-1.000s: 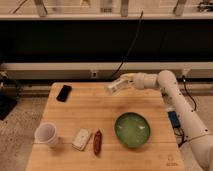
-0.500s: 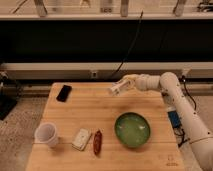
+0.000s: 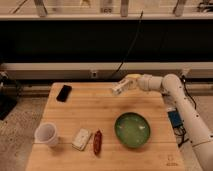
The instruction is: Stand the bottle upright
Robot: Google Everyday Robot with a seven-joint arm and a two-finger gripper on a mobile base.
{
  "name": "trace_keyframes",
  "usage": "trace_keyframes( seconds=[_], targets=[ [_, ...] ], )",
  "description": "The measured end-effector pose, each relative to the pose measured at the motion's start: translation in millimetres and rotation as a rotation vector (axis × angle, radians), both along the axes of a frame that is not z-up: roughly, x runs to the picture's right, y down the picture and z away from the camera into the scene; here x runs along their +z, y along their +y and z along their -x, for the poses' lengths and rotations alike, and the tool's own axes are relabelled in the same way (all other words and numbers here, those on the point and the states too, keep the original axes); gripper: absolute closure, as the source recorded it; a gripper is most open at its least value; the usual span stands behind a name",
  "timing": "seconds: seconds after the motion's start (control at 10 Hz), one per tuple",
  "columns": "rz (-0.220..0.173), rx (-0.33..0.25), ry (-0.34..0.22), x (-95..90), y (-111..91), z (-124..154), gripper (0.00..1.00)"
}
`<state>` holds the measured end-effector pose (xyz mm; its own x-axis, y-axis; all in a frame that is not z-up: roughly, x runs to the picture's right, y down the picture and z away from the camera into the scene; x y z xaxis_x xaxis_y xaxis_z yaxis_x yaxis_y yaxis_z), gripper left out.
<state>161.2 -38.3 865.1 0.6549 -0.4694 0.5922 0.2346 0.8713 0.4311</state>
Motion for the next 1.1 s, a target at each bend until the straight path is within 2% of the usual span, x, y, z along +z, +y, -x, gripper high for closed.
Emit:
trace_keyframes(
  seconds=[0.5,0.8,0.9,1.1],
  targets=[
    [-0.058,-0.001,-0.012,7.0,-2,-7,0.97],
    [-0.107,0.004,-0.062,4.4,-4,-13,0.97],
    [-0.127,0.004,-0.099,1.3,-4,-17,0.97],
    [-0.143,-0.007,-0.123,-4.8,-1,-16,0.97]
  ],
)
